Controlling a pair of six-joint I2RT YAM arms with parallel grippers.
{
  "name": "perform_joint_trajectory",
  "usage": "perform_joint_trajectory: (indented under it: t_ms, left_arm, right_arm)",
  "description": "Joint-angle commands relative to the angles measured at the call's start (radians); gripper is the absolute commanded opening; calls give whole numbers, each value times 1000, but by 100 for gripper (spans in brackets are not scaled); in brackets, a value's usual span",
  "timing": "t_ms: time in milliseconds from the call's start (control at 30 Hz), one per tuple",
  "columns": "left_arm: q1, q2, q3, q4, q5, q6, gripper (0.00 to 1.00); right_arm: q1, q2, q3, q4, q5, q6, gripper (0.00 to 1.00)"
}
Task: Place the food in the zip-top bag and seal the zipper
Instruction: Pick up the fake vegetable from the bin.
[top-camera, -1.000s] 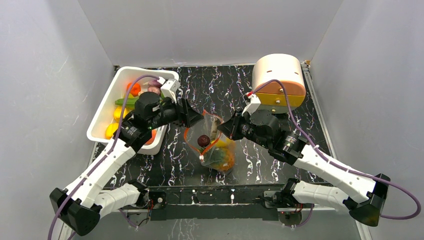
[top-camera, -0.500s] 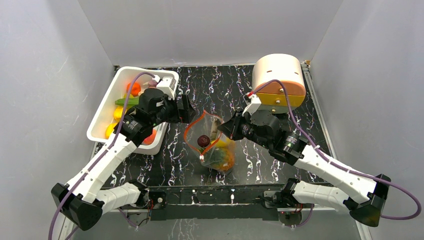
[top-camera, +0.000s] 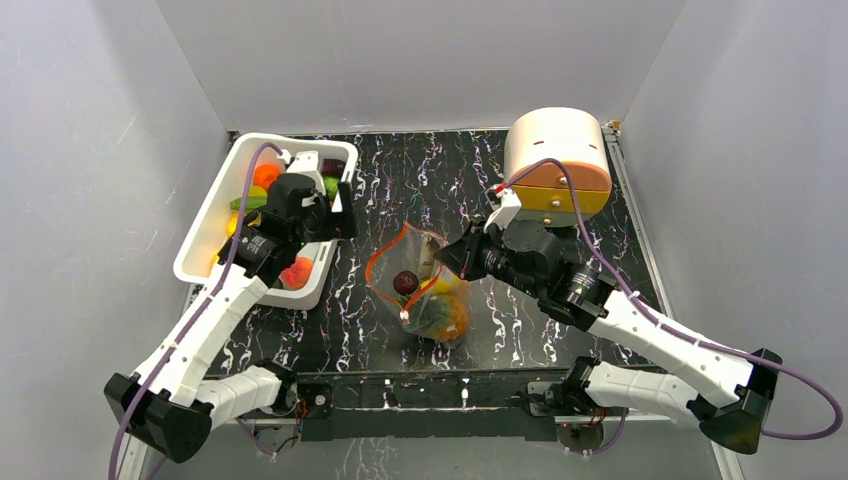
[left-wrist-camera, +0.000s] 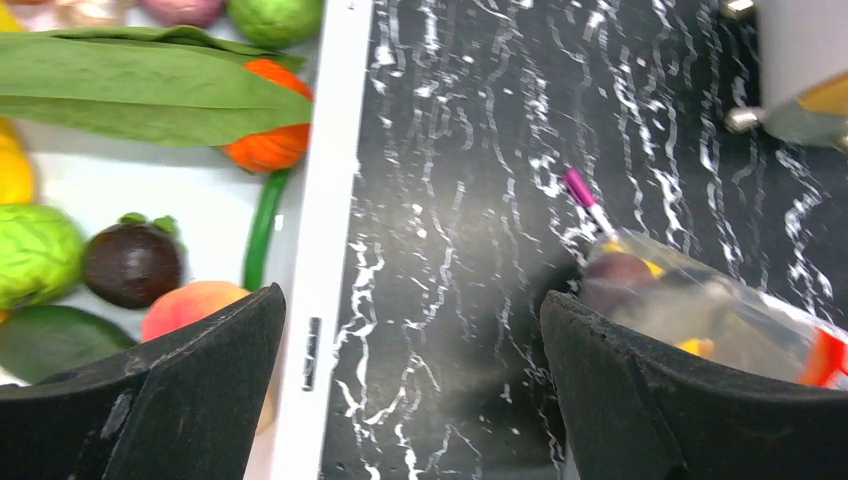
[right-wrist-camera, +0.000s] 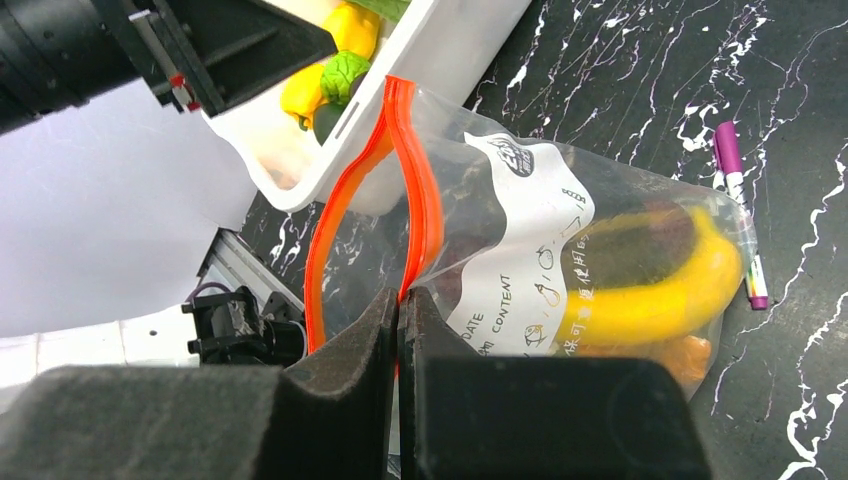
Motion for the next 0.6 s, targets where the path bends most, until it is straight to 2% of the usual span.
perform_joint_trajectory:
  t_ms: [0, 267, 400, 567]
  left_arm:
    - [111, -22, 20, -9, -35, 41, 98]
    - [340, 10, -15, 26, -52, 104, 90]
    - [437, 24, -61, 89, -17, 96, 78]
    - [520, 56, -134, 161, -36, 108, 78]
  right_arm:
    - [-4, -5, 33, 106, -10, -34, 0]
    - [-3, 4, 34, 121, -24, -38, 0]
    - [-3, 19, 56, 112, -27, -45, 0]
    - [-3, 29, 76, 102, -33, -47, 0]
